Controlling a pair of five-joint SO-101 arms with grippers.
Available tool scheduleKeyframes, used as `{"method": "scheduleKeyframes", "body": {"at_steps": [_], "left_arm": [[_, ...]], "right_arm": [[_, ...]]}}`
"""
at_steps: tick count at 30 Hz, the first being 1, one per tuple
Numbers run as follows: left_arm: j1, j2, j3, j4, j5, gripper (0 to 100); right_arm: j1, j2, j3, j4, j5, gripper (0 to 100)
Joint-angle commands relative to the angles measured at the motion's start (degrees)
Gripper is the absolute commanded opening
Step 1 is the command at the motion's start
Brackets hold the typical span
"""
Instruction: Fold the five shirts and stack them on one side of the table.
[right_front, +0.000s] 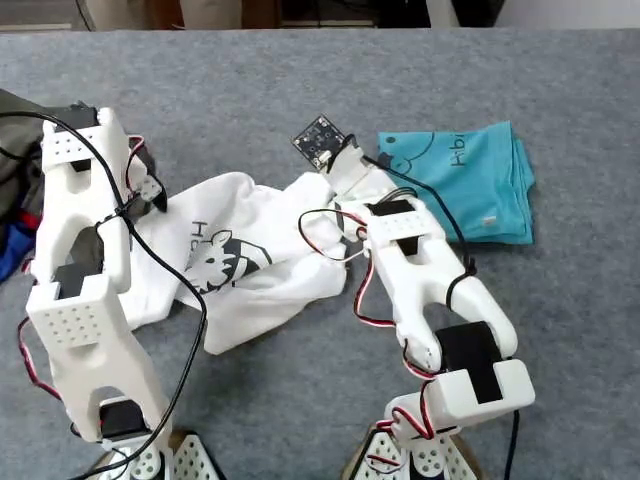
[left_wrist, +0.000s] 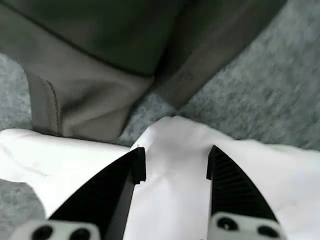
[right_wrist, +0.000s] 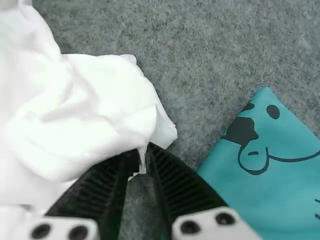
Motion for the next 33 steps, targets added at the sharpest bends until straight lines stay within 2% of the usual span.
{"method": "scheduleKeyframes", "body": {"at_steps": [1,8,13,23,30,33], "left_arm": [[1.7,0.8,-1.2,-3.3,2.4,21],[3.6,7.2,-4.2,-3.7,2.6,19],[4.0,11.2,-11.7,-3.7,2.6,2],[4.2,15.3,-24.6,-3.3,2.7,2],[7.6,15.7,-40.4,-3.9,2.3,2],[8.4,17.6,-42.7,-8.0,2.3,2]], "right_arm": [[1.1,-0.1,-3.0,0.0,-0.2,0.2],[1.1,-0.1,-3.0,0.0,-0.2,0.2],[1.1,-0.1,-3.0,0.0,-0.2,0.2],[1.1,-0.1,-3.0,0.0,-0.2,0.2],[1.1,-0.1,-3.0,0.0,-0.2,0.2],[1.1,-0.1,-3.0,0.0,-0.2,0.2]]}}
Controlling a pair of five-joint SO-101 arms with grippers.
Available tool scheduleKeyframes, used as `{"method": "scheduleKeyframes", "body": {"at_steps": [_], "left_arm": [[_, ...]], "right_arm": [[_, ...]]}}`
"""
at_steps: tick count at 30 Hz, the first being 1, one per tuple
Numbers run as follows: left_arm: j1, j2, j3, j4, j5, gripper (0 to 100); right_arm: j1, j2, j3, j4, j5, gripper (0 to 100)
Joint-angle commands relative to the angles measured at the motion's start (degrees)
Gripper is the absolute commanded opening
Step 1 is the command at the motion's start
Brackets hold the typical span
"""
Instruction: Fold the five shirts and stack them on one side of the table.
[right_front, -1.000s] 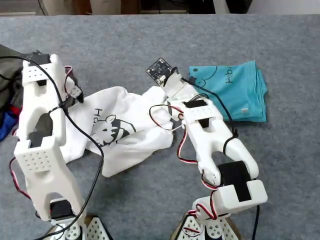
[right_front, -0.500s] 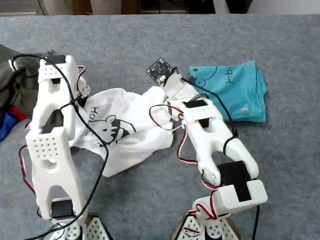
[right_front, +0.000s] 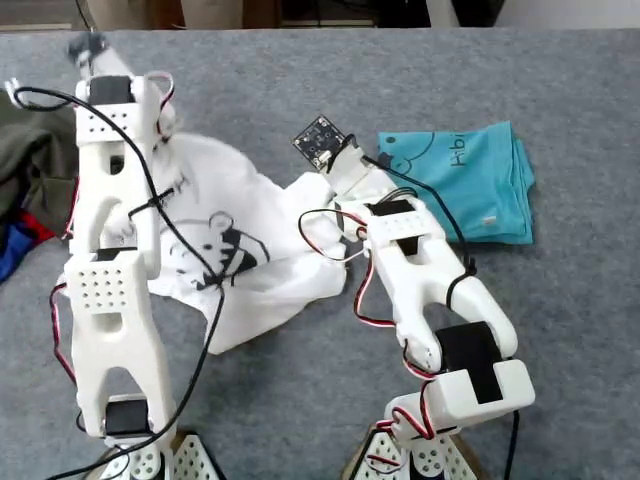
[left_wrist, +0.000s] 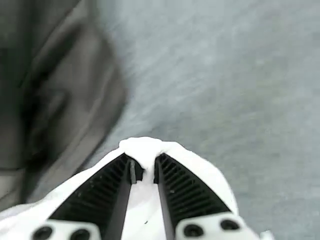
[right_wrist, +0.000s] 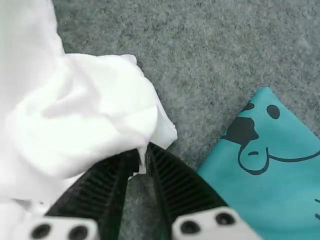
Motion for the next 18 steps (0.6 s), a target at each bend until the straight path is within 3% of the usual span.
{"method": "scheduleKeyframes", "body": {"at_steps": [1,8,13,18], "left_arm": [[1.1,1.2,-4.5,-4.8,-0.1,2],[1.9,9.1,-4.5,-5.5,-0.1,21],[-0.4,9.5,-5.5,-5.4,-0.1,22],[-2.1,9.5,-13.9,-1.2,-0.1,21]], "right_arm": [[1.1,-0.1,-3.0,0.0,-0.2,0.2],[1.1,-0.1,-3.0,0.0,-0.2,0.2],[1.0,-0.1,-3.0,0.0,-0.2,0.2],[0.9,-0.1,-3.0,0.0,-0.2,0.2]]}}
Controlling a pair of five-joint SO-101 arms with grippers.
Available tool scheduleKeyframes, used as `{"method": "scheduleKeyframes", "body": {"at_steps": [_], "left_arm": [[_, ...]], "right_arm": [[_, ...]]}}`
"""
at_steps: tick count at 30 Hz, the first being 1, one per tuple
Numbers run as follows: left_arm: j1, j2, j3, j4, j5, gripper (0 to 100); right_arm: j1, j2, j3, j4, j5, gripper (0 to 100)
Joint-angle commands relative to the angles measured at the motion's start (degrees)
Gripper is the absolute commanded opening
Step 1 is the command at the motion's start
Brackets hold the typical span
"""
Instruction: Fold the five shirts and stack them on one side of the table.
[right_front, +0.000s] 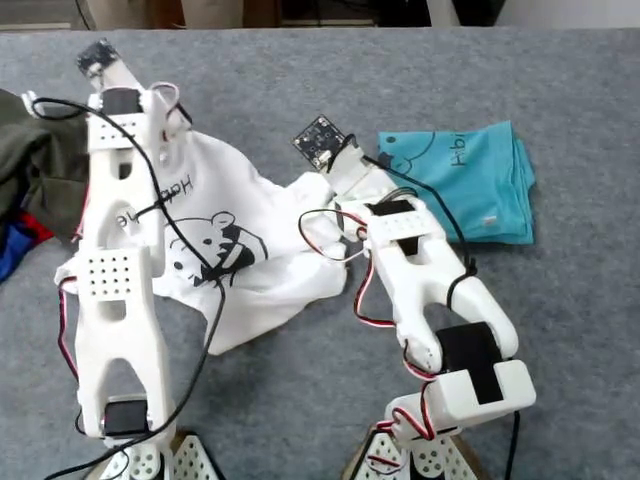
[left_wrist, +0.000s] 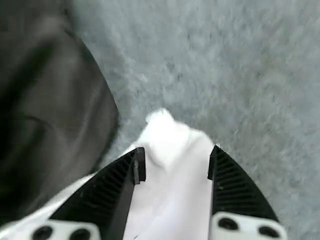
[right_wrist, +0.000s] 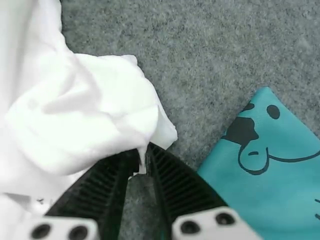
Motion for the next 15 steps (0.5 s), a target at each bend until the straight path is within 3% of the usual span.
{"method": "scheduleKeyframes", "body": {"at_steps": [1,7,15], "left_arm": [[-0.5,-1.2,-8.8,3.4,-0.1,21],[3.0,-0.3,-19.3,4.4,4.4,19],[3.6,5.0,-5.2,-10.7,6.4,21]], "right_arm": [[0.9,-0.1,-3.0,0.0,-0.2,0.2],[0.9,-0.1,-3.0,0.0,-0.2,0.2],[0.9,-0.1,-3.0,0.0,-0.2,0.2]]}}
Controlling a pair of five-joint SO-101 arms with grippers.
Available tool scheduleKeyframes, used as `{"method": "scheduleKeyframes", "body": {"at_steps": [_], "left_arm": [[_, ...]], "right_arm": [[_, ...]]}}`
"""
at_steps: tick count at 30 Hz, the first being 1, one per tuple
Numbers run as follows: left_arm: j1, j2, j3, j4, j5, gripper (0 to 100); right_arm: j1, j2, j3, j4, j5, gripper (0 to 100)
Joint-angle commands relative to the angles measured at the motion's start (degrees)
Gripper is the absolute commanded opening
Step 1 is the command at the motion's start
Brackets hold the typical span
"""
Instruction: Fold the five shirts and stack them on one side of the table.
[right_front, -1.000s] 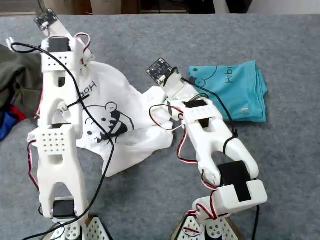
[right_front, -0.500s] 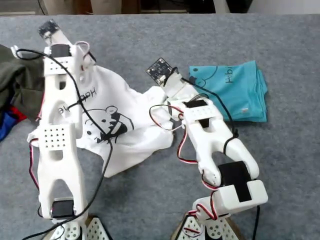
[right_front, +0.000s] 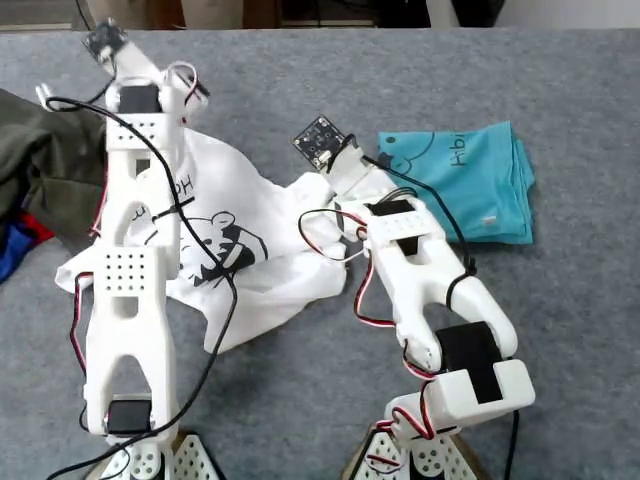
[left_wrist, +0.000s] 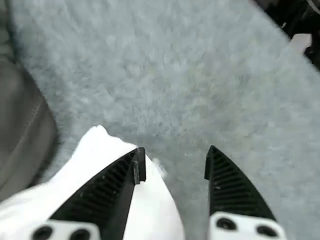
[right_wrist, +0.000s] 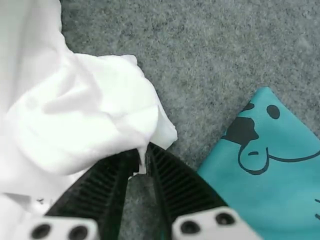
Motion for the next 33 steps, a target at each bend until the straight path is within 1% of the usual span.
{"method": "scheduleKeyframes", "body": {"at_steps": [1,5,11,13,16,22,26,30,33], "left_arm": [[-0.8,0.4,3.5,-5.5,0.6,21],[-3.3,2.2,4.1,-6.2,0.6,20],[-3.3,3.1,4.1,-2.2,0.3,19],[-2.4,3.2,4.1,0.3,0.2,20],[-1.1,3.0,4.0,5.4,-1.8,20],[0.0,2.9,4.0,14.7,-2.1,20],[-0.2,3.1,-2.5,17.0,-1.8,20],[-0.3,3.5,-10.5,16.9,-1.8,23],[-0.2,3.5,-12.7,16.2,-2.0,23]], "right_arm": [[0.9,-0.1,-2.9,0.0,-0.2,0.2],[0.9,-0.1,-2.9,0.0,-0.2,0.2],[0.9,-0.1,-2.9,0.0,-0.2,0.2],[0.9,-0.1,-2.9,0.0,-0.2,0.2],[0.9,-0.1,-2.9,0.0,-0.2,0.2],[0.9,-0.1,-2.9,0.0,-0.2,0.2],[0.9,-0.1,-2.9,0.0,-0.2,0.2],[0.9,-0.1,-2.9,0.0,-0.2,0.2],[0.9,-0.1,-2.9,0.0,-0.2,0.2]]}}
